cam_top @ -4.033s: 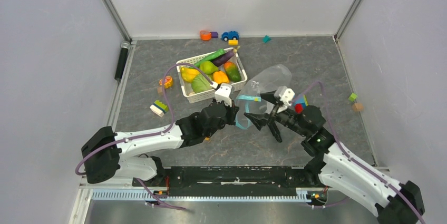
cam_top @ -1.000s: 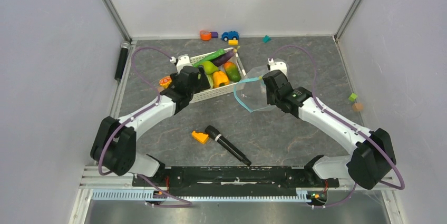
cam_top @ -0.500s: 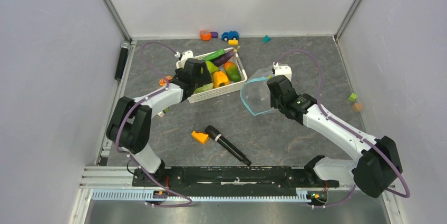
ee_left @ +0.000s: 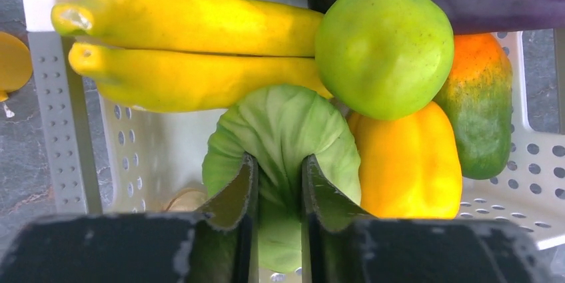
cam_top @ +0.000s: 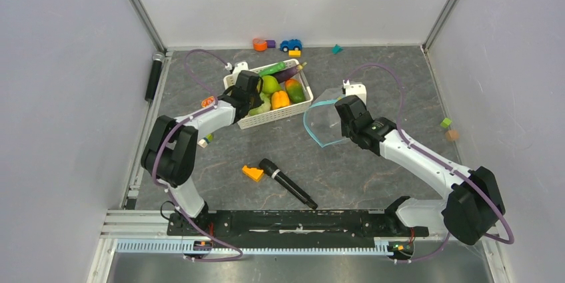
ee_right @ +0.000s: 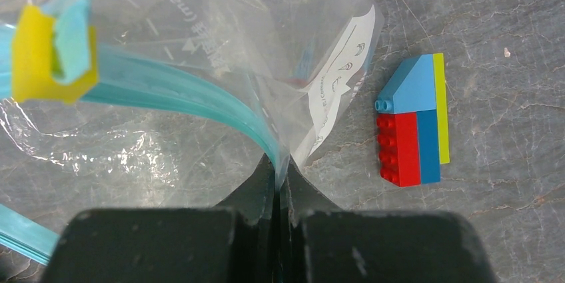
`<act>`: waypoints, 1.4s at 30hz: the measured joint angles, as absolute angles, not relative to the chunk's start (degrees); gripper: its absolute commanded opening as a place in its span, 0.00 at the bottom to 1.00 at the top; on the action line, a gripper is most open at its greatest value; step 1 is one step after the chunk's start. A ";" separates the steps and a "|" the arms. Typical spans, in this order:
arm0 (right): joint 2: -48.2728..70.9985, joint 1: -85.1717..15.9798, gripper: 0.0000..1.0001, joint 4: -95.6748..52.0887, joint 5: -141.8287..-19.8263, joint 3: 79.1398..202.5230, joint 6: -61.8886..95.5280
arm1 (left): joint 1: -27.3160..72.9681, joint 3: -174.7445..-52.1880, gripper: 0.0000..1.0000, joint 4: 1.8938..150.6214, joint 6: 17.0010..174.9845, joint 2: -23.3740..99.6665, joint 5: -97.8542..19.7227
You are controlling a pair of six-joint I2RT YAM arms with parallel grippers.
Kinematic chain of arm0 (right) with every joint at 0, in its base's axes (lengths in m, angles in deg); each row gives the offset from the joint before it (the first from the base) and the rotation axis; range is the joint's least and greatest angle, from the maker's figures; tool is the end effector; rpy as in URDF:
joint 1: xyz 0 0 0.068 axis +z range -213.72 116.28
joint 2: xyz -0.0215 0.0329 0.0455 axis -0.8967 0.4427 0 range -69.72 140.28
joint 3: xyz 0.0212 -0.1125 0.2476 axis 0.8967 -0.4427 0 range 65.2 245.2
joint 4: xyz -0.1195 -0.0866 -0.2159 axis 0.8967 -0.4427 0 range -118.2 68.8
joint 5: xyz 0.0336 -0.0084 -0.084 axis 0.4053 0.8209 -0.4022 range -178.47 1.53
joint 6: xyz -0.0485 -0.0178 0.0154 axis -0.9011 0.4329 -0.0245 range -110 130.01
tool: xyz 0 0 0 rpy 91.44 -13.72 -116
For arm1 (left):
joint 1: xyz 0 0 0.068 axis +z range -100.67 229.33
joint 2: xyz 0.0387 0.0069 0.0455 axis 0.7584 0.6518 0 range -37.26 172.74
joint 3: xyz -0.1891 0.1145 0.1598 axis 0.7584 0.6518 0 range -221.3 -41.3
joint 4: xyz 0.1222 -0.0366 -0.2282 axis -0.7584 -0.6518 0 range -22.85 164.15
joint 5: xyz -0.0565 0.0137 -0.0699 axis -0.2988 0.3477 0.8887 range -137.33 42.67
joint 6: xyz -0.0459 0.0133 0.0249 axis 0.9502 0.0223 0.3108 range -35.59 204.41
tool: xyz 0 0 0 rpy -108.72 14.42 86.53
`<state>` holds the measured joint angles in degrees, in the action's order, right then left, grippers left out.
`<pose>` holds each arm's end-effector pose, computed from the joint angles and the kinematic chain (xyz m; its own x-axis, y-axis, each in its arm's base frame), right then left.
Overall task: Place the food in the zip-top bag and seal the zipper
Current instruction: Pick up the fake vegetable from the bin, then place the fake vegetable in the zipper food storage bag.
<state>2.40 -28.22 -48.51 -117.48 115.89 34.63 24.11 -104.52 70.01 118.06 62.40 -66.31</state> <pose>0.2203 0.1360 0.2521 -0.6594 -0.0227 -0.7514 0.0300 0.9980 -0.0565 0.3476 -0.1509 0.2065 -0.5891 -0.3016 -0.7496 -0.1769 0.9534 -0.2445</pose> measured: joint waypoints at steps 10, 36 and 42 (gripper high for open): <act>2.40 -28.24 0.00 -48.09 -117.09 115.09 34.63 | 24.14 -99.51 0.02 70.03 117.67 53.44 -66.38; 3.38 -28.54 0.00 -46.89 -112.11 114.65 34.85 | 19.68 -83.25 0.02 86.43 117.34 23.97 -36.72; 3.64 -28.54 0.00 -46.19 -108.33 114.65 34.85 | 10.10 -83.25 0.02 90.40 113.60 24.56 -29.66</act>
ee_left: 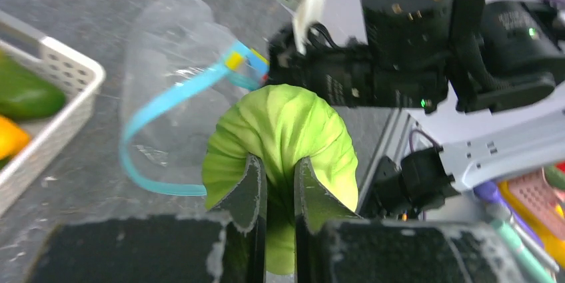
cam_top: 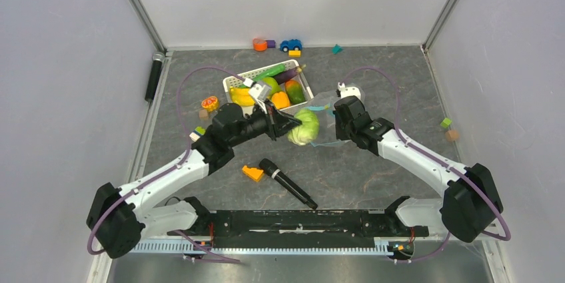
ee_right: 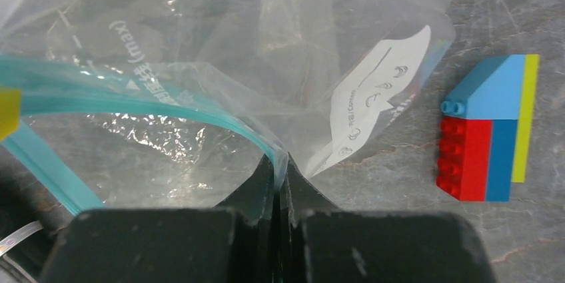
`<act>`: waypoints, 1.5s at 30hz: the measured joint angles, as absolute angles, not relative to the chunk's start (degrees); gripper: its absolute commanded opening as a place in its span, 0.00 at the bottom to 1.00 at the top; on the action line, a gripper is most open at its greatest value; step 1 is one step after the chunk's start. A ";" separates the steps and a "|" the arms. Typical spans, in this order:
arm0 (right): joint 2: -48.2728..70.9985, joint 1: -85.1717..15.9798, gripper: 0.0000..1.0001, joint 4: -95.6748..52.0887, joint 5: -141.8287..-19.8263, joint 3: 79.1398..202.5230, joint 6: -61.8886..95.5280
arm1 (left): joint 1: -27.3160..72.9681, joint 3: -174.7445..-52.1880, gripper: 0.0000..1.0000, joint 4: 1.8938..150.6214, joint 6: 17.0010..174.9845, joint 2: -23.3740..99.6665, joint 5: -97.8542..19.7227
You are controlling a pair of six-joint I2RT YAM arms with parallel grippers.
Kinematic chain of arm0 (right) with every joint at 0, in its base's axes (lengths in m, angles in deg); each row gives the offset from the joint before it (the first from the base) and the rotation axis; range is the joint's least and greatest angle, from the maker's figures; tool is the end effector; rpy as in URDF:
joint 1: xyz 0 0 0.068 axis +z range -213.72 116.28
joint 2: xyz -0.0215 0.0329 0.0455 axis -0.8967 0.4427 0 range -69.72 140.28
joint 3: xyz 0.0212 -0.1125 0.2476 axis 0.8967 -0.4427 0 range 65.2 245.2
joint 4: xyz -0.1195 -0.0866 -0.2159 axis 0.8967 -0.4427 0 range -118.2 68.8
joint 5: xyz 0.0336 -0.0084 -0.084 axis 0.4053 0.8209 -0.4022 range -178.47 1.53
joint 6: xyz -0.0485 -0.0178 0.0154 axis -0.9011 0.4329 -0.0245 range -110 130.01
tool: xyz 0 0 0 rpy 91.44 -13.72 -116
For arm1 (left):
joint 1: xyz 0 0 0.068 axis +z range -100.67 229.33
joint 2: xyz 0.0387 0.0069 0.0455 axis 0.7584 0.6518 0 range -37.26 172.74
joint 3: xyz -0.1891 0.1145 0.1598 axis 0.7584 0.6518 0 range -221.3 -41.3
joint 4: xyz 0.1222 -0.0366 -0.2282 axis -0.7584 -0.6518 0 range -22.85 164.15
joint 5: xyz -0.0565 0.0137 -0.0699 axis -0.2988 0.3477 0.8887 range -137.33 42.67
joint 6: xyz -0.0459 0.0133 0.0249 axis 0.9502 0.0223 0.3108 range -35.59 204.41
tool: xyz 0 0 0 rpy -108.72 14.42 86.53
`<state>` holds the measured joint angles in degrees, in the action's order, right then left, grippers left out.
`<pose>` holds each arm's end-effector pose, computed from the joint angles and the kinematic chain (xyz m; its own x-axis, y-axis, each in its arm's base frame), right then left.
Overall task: Place the food in the zip-top bag and seal the zipper
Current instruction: Place the fake vegetable in the zipper food storage bag.
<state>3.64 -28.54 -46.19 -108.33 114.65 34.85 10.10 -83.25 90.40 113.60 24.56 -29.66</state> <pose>0.2223 0.1419 0.2410 -0.7099 -0.0169 -0.7041 -0.0673 0.9968 0.0440 0.1898 -0.1689 0.3125 -0.4508 -0.2318 -0.8620 0.7070 0.4968 -0.5034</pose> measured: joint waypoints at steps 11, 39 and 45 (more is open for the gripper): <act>1.22 -28.54 0.00 -44.18 -98.12 113.86 33.45 | 4.18 -84.85 0.02 90.97 109.47 32.30 -32.54; -14.28 -28.61 0.00 -32.09 -75.12 106.58 29.86 | 0.40 -88.85 0.02 88.63 106.02 36.63 -54.99; -14.41 -28.61 0.00 -31.44 -74.36 106.56 29.86 | -2.22 -89.11 0.02 87.02 105.17 37.24 -63.27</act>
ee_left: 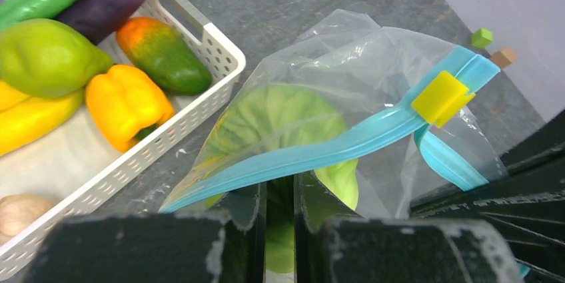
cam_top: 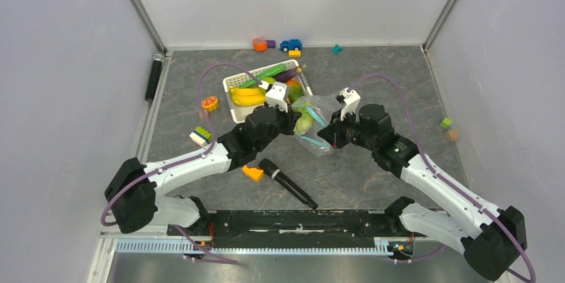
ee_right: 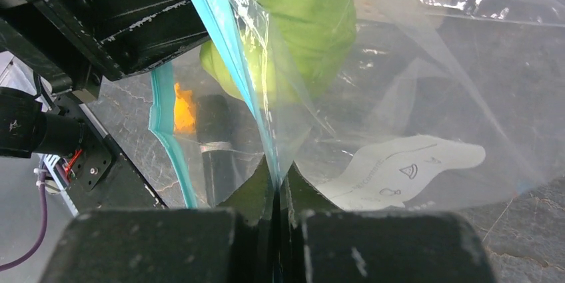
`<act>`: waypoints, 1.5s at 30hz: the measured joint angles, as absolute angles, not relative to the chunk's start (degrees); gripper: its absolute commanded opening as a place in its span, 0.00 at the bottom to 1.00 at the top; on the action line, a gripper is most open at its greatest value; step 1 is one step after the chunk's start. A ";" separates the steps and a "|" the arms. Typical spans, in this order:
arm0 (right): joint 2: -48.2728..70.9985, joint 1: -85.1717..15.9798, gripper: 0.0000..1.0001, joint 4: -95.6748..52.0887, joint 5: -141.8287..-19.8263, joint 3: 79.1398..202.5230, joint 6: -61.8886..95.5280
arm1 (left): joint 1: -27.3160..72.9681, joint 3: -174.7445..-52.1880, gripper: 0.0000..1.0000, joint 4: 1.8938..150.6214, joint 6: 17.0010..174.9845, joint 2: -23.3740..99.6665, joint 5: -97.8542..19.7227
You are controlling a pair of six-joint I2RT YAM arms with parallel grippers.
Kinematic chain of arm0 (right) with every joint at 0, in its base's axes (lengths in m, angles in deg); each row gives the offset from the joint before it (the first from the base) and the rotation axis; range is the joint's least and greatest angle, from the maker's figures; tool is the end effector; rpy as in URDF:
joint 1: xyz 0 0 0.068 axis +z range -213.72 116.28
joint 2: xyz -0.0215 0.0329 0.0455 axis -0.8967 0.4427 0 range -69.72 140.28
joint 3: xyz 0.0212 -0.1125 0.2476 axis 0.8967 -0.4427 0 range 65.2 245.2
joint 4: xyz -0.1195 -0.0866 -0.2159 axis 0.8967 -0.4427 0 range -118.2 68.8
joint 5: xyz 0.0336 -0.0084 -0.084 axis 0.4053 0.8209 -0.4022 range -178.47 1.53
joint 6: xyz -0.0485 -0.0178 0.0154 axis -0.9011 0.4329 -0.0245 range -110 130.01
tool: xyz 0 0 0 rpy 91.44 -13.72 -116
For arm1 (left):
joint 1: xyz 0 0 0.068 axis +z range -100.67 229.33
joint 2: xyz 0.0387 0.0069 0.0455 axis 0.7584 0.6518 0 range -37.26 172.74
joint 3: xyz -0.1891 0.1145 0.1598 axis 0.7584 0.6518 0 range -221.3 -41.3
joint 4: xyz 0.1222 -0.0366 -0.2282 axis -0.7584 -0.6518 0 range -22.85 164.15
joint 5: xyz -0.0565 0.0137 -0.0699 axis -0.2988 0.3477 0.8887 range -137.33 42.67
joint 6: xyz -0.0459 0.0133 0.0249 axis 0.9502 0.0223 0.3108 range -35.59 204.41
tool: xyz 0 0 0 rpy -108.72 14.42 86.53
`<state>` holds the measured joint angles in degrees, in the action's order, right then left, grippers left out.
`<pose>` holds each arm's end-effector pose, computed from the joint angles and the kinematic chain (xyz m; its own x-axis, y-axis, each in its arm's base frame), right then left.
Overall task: Place the food in the zip-top bag and seal the zipper
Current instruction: Place the fake vegetable in the zipper food storage bag.
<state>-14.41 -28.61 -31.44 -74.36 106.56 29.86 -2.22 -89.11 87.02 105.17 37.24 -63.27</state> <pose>0.1758 0.1342 0.2853 -0.5666 0.0044 -0.8240 -0.5819 0.7059 0.4039 0.1944 -0.2291 0.2856 -0.3468 -0.1111 -0.9313 0.4962 0.8209 -0.2827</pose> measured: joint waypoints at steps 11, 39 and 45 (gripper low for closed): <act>-15.37 -28.61 0.00 -31.46 -78.14 106.56 29.27 | -5.59 -92.34 0.02 83.37 102.28 40.61 -77.74; -17.03 -28.61 0.00 -31.55 -86.14 105.16 28.14 | -5.66 -94.51 1.00 82.40 102.28 35.97 -54.77; -17.27 -28.61 0.00 -31.70 -90.69 104.49 28.18 | -5.52 -94.81 1.00 79.32 102.41 33.94 -61.92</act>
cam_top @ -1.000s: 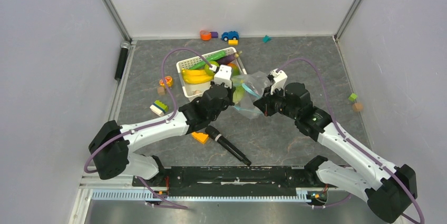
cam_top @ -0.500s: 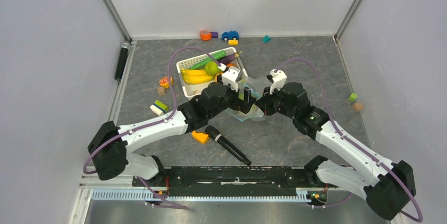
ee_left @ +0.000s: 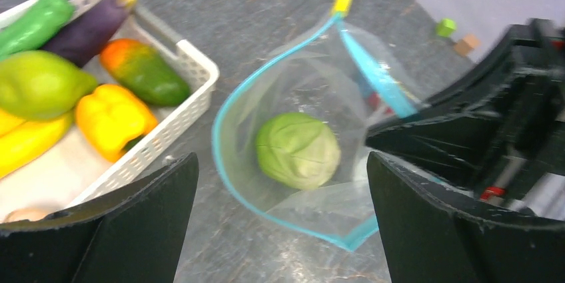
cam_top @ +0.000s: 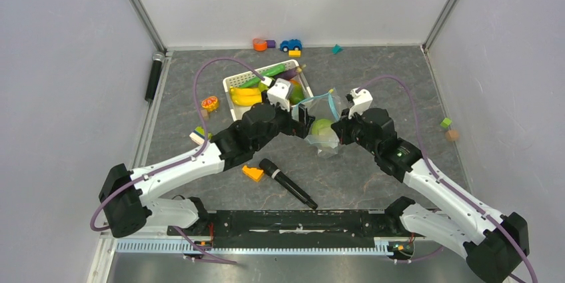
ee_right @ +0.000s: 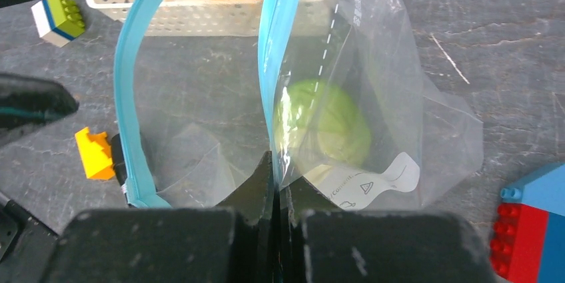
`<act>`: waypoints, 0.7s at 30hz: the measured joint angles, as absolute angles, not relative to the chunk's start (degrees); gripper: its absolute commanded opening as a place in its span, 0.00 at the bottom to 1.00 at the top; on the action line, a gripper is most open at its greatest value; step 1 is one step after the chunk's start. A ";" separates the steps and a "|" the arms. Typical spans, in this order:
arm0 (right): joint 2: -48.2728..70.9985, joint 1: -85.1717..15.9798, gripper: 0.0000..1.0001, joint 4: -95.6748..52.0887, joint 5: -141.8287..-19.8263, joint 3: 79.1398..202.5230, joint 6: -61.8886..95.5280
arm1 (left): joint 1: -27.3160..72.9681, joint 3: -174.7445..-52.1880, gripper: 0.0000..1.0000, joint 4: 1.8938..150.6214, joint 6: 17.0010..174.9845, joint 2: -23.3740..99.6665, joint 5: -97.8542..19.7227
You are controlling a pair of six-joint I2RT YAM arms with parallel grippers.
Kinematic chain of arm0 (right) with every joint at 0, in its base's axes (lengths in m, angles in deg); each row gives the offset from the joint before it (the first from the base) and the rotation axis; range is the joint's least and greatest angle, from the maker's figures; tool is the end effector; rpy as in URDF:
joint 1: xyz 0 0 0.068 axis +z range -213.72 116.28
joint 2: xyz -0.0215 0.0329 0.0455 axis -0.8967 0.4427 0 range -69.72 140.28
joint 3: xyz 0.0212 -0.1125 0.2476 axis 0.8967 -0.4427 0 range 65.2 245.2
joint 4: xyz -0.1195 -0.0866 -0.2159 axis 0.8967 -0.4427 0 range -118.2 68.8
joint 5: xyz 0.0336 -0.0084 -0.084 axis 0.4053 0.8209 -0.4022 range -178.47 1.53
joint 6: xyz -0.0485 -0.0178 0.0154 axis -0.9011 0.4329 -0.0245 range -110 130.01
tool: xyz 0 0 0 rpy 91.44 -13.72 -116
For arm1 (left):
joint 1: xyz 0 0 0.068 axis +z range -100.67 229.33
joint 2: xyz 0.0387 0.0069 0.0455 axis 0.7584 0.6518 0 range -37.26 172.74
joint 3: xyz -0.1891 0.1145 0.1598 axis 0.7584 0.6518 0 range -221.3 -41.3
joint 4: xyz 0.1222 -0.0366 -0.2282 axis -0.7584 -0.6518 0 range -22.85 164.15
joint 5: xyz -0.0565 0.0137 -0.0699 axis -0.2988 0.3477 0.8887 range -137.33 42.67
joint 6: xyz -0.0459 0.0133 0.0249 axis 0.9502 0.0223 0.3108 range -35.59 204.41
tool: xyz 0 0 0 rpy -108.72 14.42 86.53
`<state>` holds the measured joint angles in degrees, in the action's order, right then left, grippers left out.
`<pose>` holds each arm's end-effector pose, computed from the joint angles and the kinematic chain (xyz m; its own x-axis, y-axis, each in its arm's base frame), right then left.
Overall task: Place the food in the zip-top bag and seal the zipper
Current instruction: Place the fake vegetable in the zipper food storage bag, then pick up the fake fruit from the bin.
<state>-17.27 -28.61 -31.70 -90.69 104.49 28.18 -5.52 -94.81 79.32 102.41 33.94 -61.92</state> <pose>0.1740 0.1207 0.2815 -0.4822 0.0421 -0.8751 -0.4161 0.8680 0.2710 0.1757 -0.2339 0.3226 -0.3192 -0.0658 -0.9454 0.5791 0.7761 -0.2496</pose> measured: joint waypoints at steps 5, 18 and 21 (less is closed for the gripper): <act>-17.23 -28.61 0.00 -31.79 -93.86 104.35 28.22 | -3.30 -95.91 1.00 73.62 103.88 34.29 -68.08; -16.35 -28.59 0.00 -32.14 -98.10 104.16 28.40 | 18.41 -96.69 1.00 71.59 110.94 41.41 -62.55; -16.38 -28.61 0.00 -32.18 -98.29 103.98 28.38 | 20.27 -98.31 1.00 73.07 110.96 46.48 -62.33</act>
